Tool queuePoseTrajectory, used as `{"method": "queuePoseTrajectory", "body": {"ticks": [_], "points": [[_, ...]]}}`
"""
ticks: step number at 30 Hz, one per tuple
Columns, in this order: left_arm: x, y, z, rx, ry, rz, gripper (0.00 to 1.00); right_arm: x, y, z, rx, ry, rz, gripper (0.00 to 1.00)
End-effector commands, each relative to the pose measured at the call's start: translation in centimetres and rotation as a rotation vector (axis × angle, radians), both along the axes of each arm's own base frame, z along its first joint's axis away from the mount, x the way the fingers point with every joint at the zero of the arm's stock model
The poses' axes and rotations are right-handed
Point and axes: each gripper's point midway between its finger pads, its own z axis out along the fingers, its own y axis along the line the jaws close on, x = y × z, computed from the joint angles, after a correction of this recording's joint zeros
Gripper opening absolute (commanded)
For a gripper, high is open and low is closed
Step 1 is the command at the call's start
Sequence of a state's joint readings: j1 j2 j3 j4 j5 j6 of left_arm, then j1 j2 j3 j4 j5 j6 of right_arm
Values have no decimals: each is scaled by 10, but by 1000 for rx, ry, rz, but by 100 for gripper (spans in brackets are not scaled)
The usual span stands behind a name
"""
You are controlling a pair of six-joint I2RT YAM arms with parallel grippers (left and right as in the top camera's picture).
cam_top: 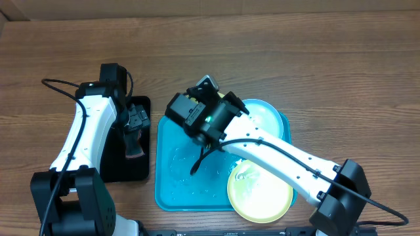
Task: Clean dirty plates on tray and stack at the side
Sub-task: 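Lift the clean yellow plate off the teal tray with the right gripper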
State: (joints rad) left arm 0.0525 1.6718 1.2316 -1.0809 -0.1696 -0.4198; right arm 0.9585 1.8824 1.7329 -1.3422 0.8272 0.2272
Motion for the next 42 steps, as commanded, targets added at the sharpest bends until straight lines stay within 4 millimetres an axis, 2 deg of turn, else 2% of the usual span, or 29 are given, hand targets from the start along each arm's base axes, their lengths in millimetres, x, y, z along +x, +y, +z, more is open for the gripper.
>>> {"method": "queuePoseTrajectory", "body": {"ticks": [1,13,27,31,33,35,38,42], "points": [[7,3,6,15,-23,7,100,6,0,34,-65,-157,10,4],[7,3,6,18,-22,7,100,-3,12,61,-191,-298,77,4],[6,3,6,18,-21,7,100,-10,20,62,-185,-307,100,4],[6,3,6,18,-21,7,100,-7,24,50,-123,-247,97,4],[5,3,6,18,-14,7,100,-9,18,56,-144,-272,81,4],[3,3,6,17,-9,7,100,-12,25,47,-92,-232,91,4],[3,3,6,17,-9,7,100,-18,19,43,-51,-203,44,4],[4,3,6,17,-10,7,100,-29,29,16,84,-45,25,4]]}}
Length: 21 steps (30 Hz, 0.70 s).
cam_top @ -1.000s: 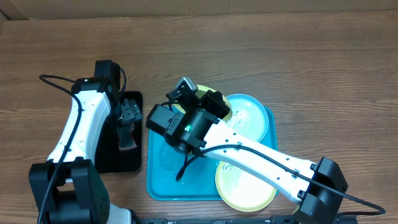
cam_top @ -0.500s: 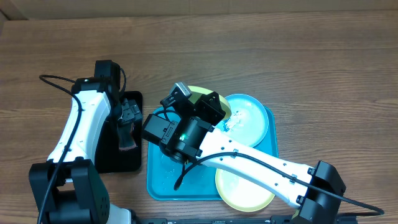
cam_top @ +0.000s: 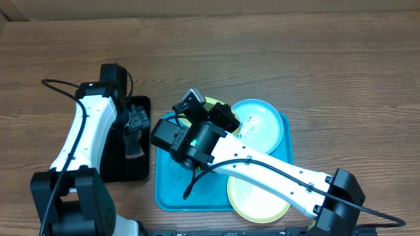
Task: Clean dirty plates on tray and stack at the side
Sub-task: 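Lift the clean yellow plate off the teal tray with the right gripper, then carry the yellow plate right and set it on the table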
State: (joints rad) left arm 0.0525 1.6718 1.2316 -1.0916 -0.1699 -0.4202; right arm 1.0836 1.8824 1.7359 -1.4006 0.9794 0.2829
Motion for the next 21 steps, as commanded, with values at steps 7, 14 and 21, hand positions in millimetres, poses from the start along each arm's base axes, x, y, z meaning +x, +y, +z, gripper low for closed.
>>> {"method": "queuePoseTrajectory", "body": {"ticks": [7,14,21], "points": [[6,3,6,17,-20,6,100,-8,35,-40,547,360,-168,4],[6,2,6,13,-20,7,100,33,-13,-46,709,387,-431,4],[6,2,6,14,-20,6,100,81,-78,-48,1023,513,-662,4]]}}
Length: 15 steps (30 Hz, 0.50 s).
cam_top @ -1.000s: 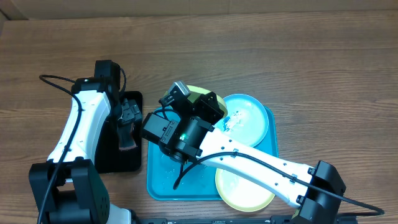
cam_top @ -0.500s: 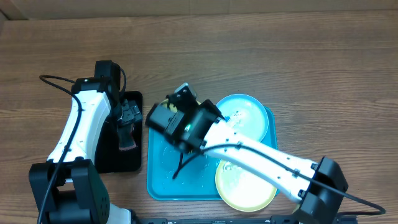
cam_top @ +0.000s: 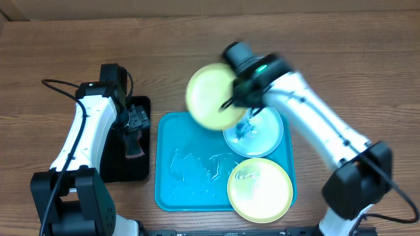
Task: Clean dirty plates on tray and stack at the side
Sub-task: 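Carry the yellow plate right and set it on the table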
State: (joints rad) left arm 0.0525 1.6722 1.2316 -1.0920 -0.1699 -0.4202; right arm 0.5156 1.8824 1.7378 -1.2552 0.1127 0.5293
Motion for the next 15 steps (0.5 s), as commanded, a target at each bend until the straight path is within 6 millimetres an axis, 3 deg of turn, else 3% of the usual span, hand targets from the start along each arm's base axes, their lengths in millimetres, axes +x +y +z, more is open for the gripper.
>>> {"method": "queuePoseTrajectory", "body": {"ticks": [1,7,15], "points": [[6,2,6,14,-19,6,100,24,-23,20,232,27,-129,4],[5,2,6,14,-18,6,100,57,-131,25,355,8,-378,4],[6,2,6,14,-18,6,100,49,-274,24,343,-47,-644,4]]}}
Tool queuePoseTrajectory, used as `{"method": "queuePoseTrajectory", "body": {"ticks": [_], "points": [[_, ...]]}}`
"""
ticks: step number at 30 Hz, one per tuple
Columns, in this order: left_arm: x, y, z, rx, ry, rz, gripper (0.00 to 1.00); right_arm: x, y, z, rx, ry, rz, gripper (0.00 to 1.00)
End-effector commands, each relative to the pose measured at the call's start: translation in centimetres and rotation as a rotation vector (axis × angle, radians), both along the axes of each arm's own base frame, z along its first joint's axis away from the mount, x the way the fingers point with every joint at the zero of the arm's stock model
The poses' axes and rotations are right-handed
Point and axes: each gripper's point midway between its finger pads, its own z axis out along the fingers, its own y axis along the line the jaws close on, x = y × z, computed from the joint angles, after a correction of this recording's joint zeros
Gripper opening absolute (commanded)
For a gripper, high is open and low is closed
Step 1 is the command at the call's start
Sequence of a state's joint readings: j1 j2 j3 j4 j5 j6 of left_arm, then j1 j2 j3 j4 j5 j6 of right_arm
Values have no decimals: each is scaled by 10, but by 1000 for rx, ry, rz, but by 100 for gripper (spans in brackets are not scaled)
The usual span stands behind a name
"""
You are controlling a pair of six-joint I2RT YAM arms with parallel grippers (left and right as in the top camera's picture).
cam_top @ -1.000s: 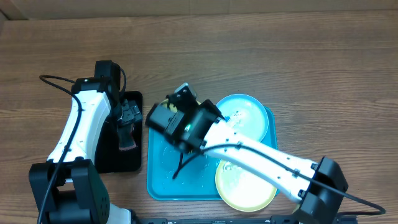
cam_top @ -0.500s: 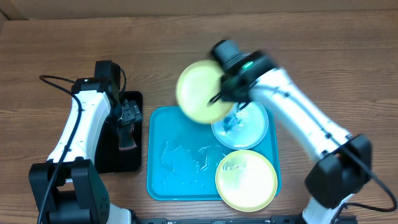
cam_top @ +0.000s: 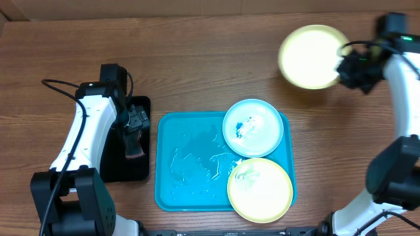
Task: Clean dirty plates on tray and stack at the side
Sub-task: 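Carry the yellow plate right and set it on the table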
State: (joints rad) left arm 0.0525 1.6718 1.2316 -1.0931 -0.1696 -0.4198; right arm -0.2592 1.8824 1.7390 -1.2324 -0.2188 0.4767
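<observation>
A blue tray [cam_top: 172, 196] lies at the table's middle front. On its right side sit a light blue plate [cam_top: 252, 128] with smears on it and, nearer the front, a yellow-green plate [cam_top: 260, 190], also smeared. My right gripper [cam_top: 346, 65] is at the far right, shut on the rim of a pale yellow plate [cam_top: 310, 56] held above the bare table and clear of the tray. My left gripper [cam_top: 134, 141] hangs over a black mat [cam_top: 111, 167] left of the tray, shut on a small brownish sponge [cam_top: 135, 153].
Wet streaks cover the tray's left half [cam_top: 193, 164]. Brown wooden table [cam_top: 197, 59] stretches behind and to the right of the tray. A black cable [cam_top: 56, 84] loops by the left arm. The table's back edge runs along the top.
My right gripper has carried the pale yellow plate from just above the tray's back edge to the far right of the table. The left arm is still.
My right arm first reached across the tray's left half, hiding its middle. Later a yellow plate showed under it at the tray's back. Then that plate was held above the tray's back edge, and now it is far right.
</observation>
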Motion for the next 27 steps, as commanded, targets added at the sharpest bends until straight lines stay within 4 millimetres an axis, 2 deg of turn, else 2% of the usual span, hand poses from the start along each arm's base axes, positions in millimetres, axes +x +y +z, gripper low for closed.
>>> {"method": "queuePoseTrajectory", "body": {"ticks": [1,6,8,14,20,24,27], "points": [[6,3,6,14,-19,7,100,-1,-35,18,5,-61,-47,4],[6,3,6,14,-19,6,100,-22,-101,10,-21,-39,-210,4],[6,3,6,14,-19,6,100,-31,-122,4,-37,-18,-259,4],[8,2,6,15,-27,6,100,-50,-159,-29,-52,73,-320,4],[7,3,6,15,-24,6,100,-51,-168,-58,-39,133,-340,4],[7,3,6,15,-24,6,100,-51,-156,-75,-20,179,-304,4],[8,3,6,15,-30,7,100,-52,-139,-90,-5,213,-251,4]]}}
